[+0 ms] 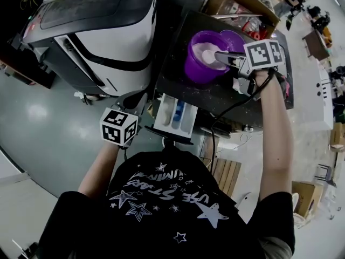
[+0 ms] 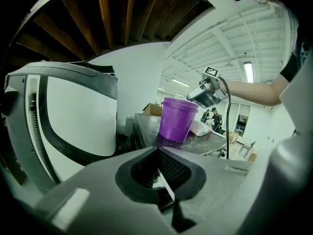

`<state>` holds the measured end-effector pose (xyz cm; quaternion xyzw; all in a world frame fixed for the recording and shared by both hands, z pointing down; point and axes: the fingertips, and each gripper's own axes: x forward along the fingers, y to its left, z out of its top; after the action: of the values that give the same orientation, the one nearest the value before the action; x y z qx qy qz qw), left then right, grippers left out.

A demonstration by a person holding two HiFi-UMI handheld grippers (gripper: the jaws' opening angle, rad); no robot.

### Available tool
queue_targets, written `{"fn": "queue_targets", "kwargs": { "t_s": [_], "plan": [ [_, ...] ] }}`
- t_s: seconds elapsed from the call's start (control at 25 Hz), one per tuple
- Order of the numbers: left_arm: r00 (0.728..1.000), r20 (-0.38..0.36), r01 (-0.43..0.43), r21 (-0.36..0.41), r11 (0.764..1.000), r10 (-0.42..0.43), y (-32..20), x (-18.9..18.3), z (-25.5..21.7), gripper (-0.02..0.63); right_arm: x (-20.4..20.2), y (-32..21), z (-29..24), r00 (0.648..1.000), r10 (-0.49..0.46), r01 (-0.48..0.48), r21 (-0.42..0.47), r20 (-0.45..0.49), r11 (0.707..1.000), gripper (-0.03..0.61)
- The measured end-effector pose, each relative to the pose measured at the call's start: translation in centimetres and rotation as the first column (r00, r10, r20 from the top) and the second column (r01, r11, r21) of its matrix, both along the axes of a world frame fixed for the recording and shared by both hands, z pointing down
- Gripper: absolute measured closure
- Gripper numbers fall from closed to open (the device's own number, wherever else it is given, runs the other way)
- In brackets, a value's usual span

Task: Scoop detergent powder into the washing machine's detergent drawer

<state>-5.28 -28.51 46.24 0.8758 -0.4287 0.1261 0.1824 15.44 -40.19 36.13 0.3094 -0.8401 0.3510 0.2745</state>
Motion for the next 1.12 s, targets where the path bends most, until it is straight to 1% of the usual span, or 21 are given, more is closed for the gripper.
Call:
{"fn": "queue_targets", "kwargs": {
  "t_s": [0.12, 0.2, 0.28, 0.32, 0.44, 0.56, 0.64, 0.72, 0.92, 1.12],
  "plan": [
    [1.000, 0.000, -0.019, 0.000, 1.000, 0.019, 0.5, 0.0, 0.0, 0.613, 0.3, 0.3, -0.7, 0.994, 0.070, -0.071, 0.017, 0.080, 0.997, 0.541],
    [0.999, 0.002, -0.032, 0.000, 0.999, 0.032, 0.9, 0.0, 0.0, 0.612, 0.9, 0.3, -1.3, 0.987, 0.124, -0.129, 0.047, 0.101, 0.990, 0.541],
    [0.999, 0.004, -0.043, 0.000, 0.999, 0.043, 1.3, 0.0, 0.0, 0.612, 1.3, 0.4, -1.8, 0.976, 0.173, -0.183, 0.069, 0.132, 0.981, 0.541],
    [0.999, 0.005, -0.047, 0.000, 0.999, 0.047, 1.5, -0.1, 0.0, 0.613, 1.2, 0.6, -2.0, 0.967, 0.193, -0.206, 0.067, 0.169, 0.976, 0.541],
    [0.998, 0.008, -0.059, 0.000, 0.998, 0.059, 2.1, -0.2, -0.1, 0.613, 0.8, 1.2, -2.7, 0.924, 0.238, -0.265, 0.052, 0.300, 0.963, 0.541],
    [0.997, 0.012, -0.072, 0.000, 0.997, 0.072, 2.9, -0.4, 0.0, 0.613, 1.1, 1.8, -3.3, 0.874, 0.288, -0.333, 0.051, 0.393, 0.941, 0.541],
    [0.997, 0.012, -0.080, -0.001, 0.997, 0.080, 3.4, -0.6, 0.1, 0.612, 1.4, 2.5, -3.4, 0.842, 0.331, -0.383, 0.040, 0.426, 0.923, 0.541],
    [0.996, 0.012, -0.086, -0.003, 0.996, 0.086, 4.0, -0.9, 0.2, 0.613, 1.3, 3.4, -3.6, 0.817, 0.344, -0.404, 0.034, 0.464, 0.914, 0.541],
    [0.995, 0.016, -0.101, -0.013, 0.995, 0.101, 6.0, -1.5, 0.6, 0.612, 0.2, 6.9, -3.7, 0.755, 0.362, -0.431, -0.002, 0.547, 0.902, 0.541],
    [0.992, 0.022, -0.124, -0.016, 0.992, 0.125, 8.4, -1.9, 0.8, 0.613, -1.2, 10.9, -2.7, 0.711, 0.374, -0.439, -0.039, 0.595, 0.898, 0.541]
  ]
}}
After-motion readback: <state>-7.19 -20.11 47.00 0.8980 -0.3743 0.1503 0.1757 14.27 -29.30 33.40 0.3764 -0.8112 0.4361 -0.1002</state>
